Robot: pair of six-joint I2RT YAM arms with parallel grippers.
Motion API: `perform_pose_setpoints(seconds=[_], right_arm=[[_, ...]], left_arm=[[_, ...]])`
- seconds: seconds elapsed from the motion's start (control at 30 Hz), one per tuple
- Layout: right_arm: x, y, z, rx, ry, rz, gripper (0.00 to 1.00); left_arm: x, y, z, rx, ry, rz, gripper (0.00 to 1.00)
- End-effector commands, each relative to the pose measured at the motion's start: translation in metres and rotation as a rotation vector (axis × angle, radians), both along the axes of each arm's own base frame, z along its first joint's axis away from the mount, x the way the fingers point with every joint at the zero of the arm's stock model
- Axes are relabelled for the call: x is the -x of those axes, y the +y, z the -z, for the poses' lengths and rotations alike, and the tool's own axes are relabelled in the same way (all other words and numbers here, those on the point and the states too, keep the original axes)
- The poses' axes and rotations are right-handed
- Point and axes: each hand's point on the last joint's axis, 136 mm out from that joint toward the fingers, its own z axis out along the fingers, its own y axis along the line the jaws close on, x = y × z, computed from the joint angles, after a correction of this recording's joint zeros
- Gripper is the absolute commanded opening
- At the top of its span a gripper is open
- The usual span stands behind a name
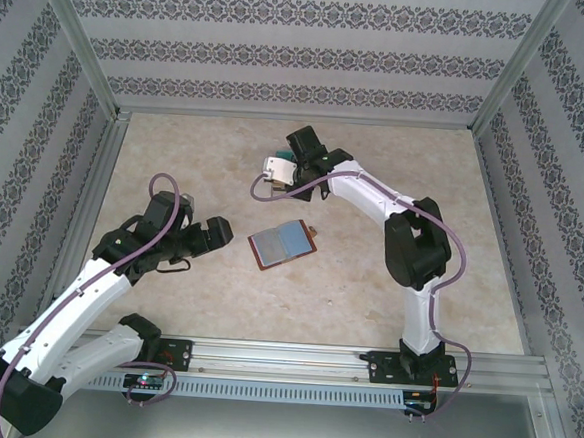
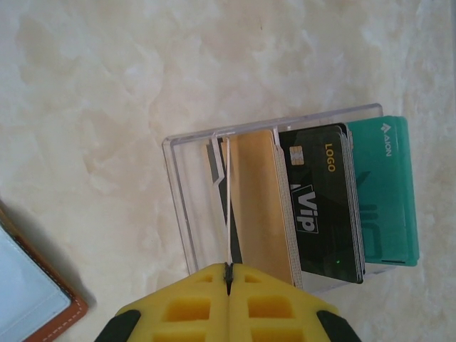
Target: Take the credit cards out of the card holder
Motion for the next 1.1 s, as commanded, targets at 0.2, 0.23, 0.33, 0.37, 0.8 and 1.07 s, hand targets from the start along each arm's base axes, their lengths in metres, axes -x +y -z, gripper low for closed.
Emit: perform_pose_setpoints(seconds=[0.2,0.23,0.33,0.37,0.8,1.07], right_arm=[[-0.010,-0.002,0.007,0.054,-0.040,-0.042,0.00],[-0.011,-0.003,0.008,0.062,-0.045,-0.050,0.00],[-0.013,-0.003,0.005,0.070,-0.068,-0.058,0.00],[-0.013,-0.003,0.003,0.067,-0.067,-0.063,0.00],[0.001,0.000,-0.021,0.051,-0.074,-0.091,0.00],[0.005,0.002,-0.032,0.050,-0.088,-0.093,0.00]], left_arm=[[0.007,0.011,0.010,-0.020,0.041,-0.043,0.99],[0.007,0.010,0.011,-0.020,0.043,-0.041,0.99],[0.006,0.010,0.010,-0.018,0.039,-0.040,0.99],[0.007,0.010,0.011,-0.018,0.040,-0.039,1.00],[0.005,0.010,0.013,-0.008,0.041,-0.047,0.99],[0.003,0.009,0.014,0.000,0.040,-0.047,0.99]])
